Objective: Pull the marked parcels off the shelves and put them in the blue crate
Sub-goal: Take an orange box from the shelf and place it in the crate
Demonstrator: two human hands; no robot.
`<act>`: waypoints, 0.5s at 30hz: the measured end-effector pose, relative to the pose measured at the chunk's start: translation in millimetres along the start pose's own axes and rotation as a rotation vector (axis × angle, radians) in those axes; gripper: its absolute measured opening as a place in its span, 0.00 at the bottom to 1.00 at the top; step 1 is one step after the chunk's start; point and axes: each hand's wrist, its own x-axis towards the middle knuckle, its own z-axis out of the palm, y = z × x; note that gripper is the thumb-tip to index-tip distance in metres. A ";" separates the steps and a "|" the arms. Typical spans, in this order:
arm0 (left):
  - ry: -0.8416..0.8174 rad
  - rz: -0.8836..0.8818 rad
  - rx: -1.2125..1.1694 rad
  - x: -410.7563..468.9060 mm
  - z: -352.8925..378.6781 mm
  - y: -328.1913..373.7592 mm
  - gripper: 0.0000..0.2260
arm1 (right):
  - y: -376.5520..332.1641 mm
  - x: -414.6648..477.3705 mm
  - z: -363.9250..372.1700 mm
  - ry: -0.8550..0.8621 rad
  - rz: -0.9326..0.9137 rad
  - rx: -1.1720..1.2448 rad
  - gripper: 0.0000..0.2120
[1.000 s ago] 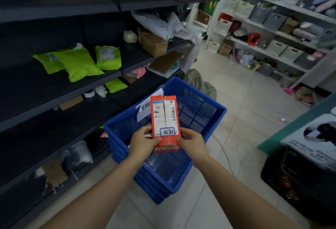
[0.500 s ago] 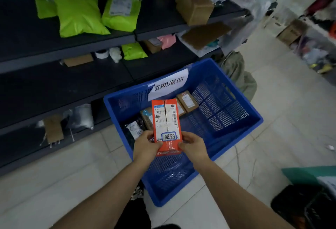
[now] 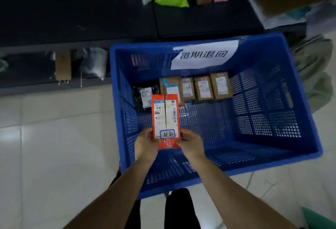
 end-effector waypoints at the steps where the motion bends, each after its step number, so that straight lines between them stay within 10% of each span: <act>1: 0.024 -0.012 -0.002 5.9 9.0 -9.1 0.11 | 9.1 10.9 0.8 -0.018 0.002 -0.019 0.13; 15: 0.231 -0.249 0.140 152.7 100.1 -176.0 0.05 | 173.6 189.0 91.3 -0.254 0.127 -0.271 0.06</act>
